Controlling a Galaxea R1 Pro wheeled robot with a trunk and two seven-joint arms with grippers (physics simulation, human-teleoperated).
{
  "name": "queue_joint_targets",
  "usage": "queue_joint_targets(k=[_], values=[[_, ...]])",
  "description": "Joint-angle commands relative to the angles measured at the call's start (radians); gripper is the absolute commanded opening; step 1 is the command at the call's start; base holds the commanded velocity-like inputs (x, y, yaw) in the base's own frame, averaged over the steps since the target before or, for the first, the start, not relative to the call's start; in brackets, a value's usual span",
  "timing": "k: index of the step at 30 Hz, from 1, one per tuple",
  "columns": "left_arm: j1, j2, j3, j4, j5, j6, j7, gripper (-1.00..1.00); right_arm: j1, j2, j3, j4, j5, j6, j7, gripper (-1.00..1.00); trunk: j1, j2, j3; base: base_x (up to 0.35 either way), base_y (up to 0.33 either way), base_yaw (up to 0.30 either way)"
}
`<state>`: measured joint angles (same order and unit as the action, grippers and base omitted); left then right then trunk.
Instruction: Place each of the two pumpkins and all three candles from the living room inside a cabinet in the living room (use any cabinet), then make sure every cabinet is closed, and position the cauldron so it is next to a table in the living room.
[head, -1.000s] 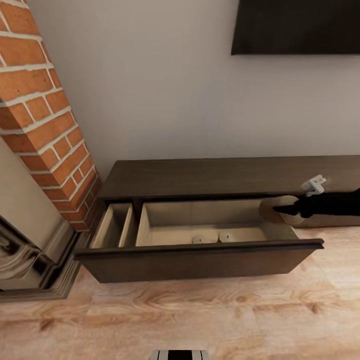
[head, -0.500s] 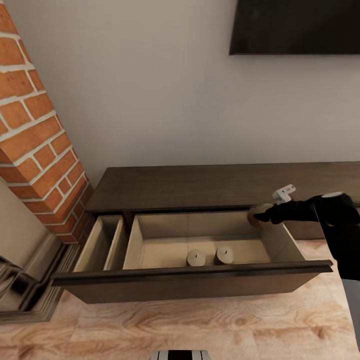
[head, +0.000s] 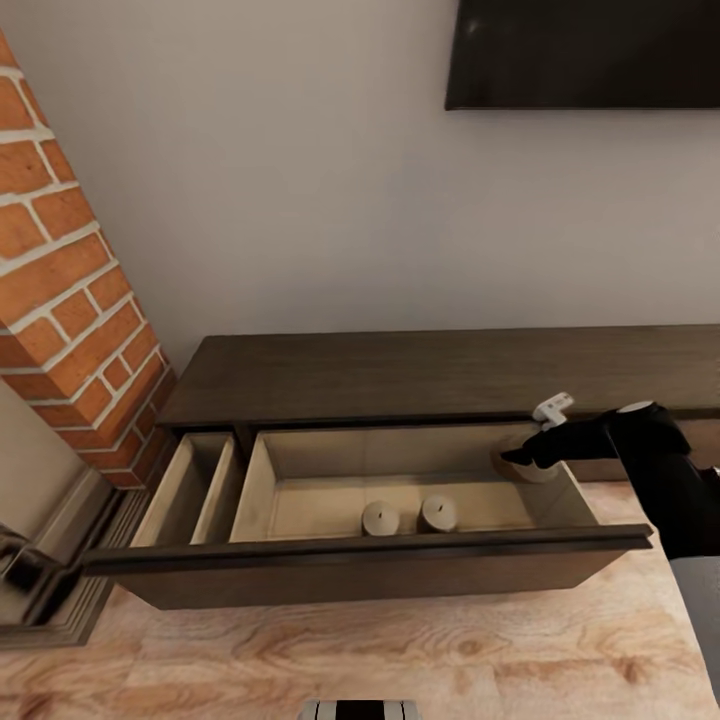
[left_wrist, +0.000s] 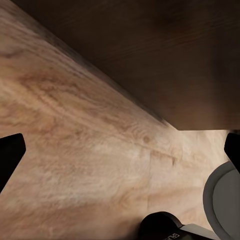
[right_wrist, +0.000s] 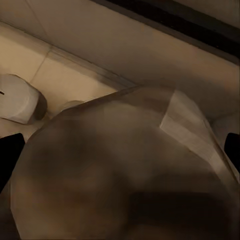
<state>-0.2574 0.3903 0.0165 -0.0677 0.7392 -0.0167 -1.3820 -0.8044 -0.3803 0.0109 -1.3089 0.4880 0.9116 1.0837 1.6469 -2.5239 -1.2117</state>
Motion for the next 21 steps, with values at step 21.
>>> queue_joint_targets(k=[21], values=[[0.000,-0.001,0.001,-0.001,0.001,-0.003,0.058,1.00,-0.001,0.041,0.025,0.164,0.010,-0.072,-0.005,-1.00,0.000,0.000,-0.001,0.070,-0.038,0.000]])
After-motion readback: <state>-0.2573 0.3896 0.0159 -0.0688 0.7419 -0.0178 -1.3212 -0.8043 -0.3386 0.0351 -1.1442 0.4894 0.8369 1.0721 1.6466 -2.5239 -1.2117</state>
